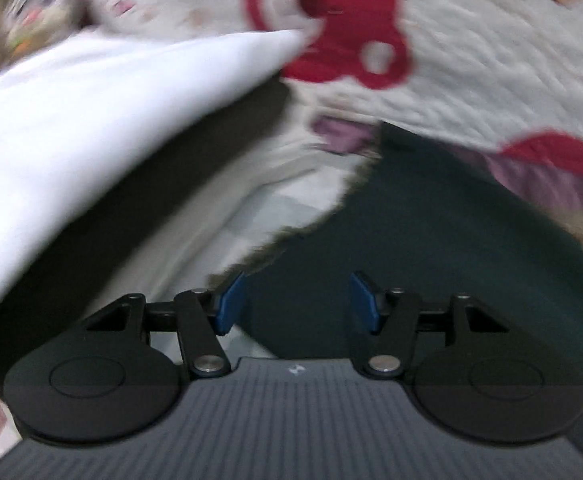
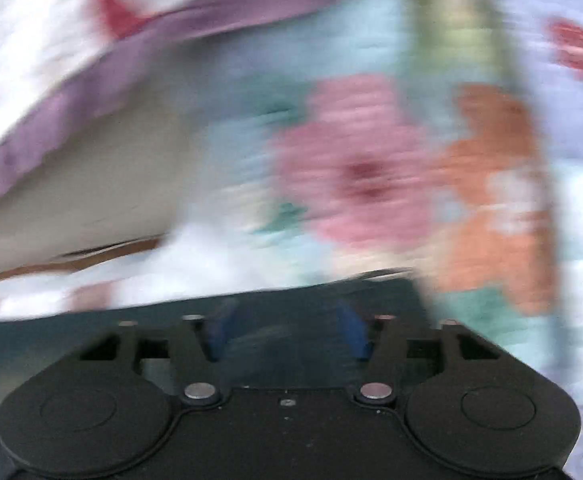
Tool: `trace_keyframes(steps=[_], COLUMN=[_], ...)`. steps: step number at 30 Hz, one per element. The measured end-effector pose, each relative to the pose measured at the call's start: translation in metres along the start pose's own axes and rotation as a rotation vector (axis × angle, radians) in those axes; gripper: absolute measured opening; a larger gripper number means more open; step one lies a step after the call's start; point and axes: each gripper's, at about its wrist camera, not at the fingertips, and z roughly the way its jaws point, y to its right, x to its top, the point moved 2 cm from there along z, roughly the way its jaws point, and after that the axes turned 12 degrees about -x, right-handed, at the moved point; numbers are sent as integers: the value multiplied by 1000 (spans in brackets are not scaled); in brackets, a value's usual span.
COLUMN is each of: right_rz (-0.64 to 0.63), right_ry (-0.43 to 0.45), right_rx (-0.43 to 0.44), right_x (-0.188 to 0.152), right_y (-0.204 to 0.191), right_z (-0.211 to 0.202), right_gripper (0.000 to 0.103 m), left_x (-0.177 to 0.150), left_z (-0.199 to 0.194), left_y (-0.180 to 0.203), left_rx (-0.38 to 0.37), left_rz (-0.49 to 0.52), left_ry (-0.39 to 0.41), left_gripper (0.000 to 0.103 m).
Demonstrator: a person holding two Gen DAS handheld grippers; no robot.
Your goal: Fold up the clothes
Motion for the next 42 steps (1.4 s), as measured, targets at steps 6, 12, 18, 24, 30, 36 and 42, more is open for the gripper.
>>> trace_keyframes(steps=[6,12,18,24,30,36,42], right_rz=[2,109,49,-94,-88,-46,124], right_ry=[-52,-170,-79,-36,-56,82,112], right_rx=[24,56,86,-63,-229,-319,-96], right_x=[4,-2,10,6,1,3,-19], right_y=[24,47,36,26,18,15,9], right_z=[23,67,50,58,64,22,-31], right_gripper=[65,65,4,5,52,61,62], left_x=[-8,-13,-18,-18,-17,-19,-20], left_z=[2,9,10,11,8,12,15], left_y=[-18,7,5,-1,-10,-28,-21], left_rx=[-296,-298,-260,-249,-254,-329,-294], left_rz=[-301,-209,-191,-190,-226,-375,-341], left_ry=[23,-3,-38,-54,-80,-105,-139], left_gripper=[57,57,57,57,57,57,59])
